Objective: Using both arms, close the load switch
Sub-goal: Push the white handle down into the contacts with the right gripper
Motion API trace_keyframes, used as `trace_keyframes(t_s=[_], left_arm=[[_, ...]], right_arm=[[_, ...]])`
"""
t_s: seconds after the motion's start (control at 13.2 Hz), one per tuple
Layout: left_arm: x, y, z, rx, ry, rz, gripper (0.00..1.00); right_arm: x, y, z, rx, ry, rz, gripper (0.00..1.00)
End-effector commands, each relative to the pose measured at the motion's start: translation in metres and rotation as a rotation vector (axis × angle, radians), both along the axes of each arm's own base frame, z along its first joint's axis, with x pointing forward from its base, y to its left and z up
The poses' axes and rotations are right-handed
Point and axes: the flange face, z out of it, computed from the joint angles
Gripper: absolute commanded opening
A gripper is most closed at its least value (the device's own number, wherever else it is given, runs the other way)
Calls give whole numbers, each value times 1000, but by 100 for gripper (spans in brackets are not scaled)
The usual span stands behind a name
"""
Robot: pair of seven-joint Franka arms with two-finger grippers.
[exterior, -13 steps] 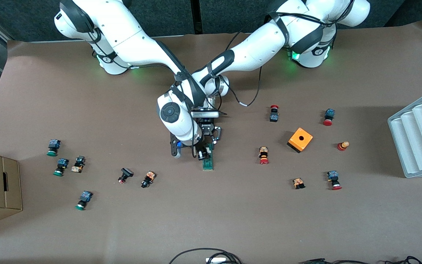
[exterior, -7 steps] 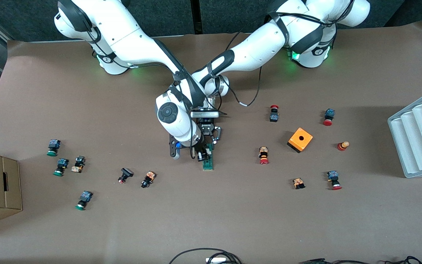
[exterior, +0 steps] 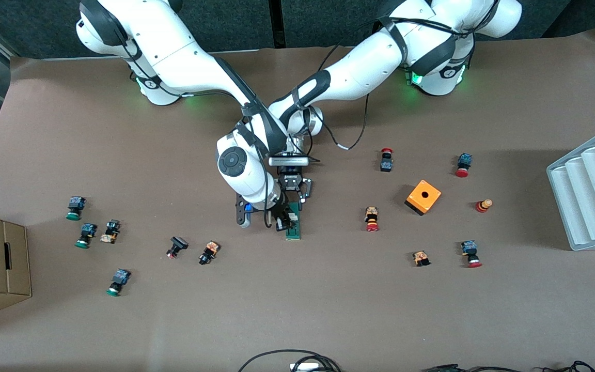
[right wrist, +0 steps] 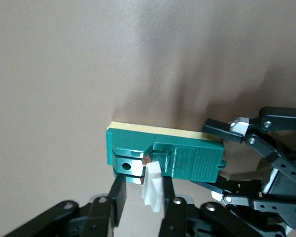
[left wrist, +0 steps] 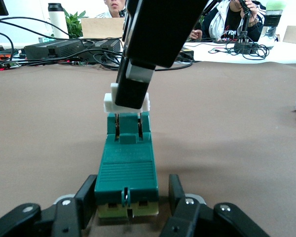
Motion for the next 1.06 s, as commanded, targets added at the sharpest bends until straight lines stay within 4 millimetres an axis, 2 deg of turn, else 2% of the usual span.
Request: trace_keyframes(t_s=[0.0,0.46,0.61,0.99], left_arm=[[1,-3,-3,-14,-25,-3,65],[1,-3,-3,-15,-24,-4,65],[1,-3,-3,-15,-24,-4,65],[1,-3,-3,-15,-24,-4,66]], right_arm=[[12,2,6,33,-9,-22,31],[16,3,6,36,-15,-23,29],[25,2,6,41,-25,-32,29],[32,2,-4,36,-27,-34,29]])
